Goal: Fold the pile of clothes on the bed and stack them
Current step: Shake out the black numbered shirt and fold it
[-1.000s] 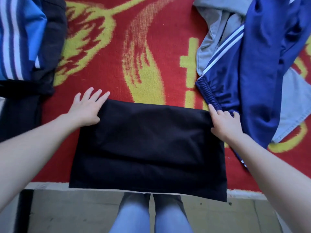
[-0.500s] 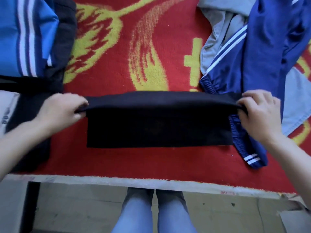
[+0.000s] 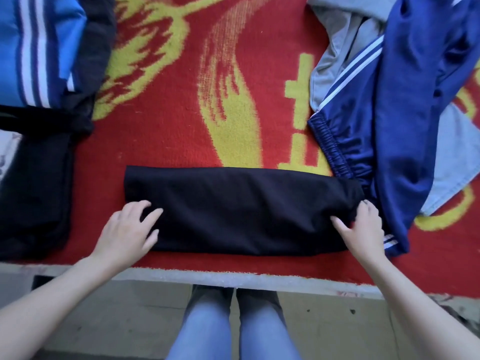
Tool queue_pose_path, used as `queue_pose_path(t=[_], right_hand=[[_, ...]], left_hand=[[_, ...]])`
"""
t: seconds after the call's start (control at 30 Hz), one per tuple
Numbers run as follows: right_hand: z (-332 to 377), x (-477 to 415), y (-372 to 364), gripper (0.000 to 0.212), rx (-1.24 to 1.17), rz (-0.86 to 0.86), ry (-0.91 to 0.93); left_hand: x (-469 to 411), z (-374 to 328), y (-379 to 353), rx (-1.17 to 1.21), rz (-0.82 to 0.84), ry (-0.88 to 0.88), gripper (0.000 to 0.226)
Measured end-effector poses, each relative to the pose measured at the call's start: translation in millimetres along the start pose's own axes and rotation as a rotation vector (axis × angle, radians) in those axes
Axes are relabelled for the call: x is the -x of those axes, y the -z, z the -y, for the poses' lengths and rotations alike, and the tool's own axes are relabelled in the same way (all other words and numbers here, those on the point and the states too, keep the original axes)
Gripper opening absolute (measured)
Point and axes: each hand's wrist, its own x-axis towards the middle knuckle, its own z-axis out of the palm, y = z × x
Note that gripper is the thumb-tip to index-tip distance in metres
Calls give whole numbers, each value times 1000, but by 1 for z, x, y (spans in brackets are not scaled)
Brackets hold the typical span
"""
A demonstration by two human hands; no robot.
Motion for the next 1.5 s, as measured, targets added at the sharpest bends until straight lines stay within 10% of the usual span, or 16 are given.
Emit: queue_pose_path(t=[0.27, 0.43, 0.63, 0.83, 0.97, 1.07, 1.27, 1.5], right_hand=[[21, -10, -7, 52, -741, 107, -251], [17, -14, 0, 23, -894, 128, -371], [40, -5, 29, 37, -1002, -36, -306], [157, 49, 56, 64, -718, -109, 203], [242, 92, 29, 76, -618, 505, 550], [254, 107, 15, 70, -515, 754, 572], [192, 92, -43, 53, -85, 442, 329], [148, 96, -104, 92, 464, 368, 701]], left_hand=[[-34, -8, 3, -186, 401, 153, 72], [-34, -11, 2, -148, 451, 180, 71], [-37, -7, 7, -74, 517, 177, 72], [-41, 7, 9, 548, 505, 317, 61], [-41, 7, 18, 1498, 184, 682, 27], [-37, 12, 27, 1860, 141, 823, 49], [-36, 0, 6, 1302, 17, 775, 45], [-27, 1, -3, 1160, -207, 880, 53]])
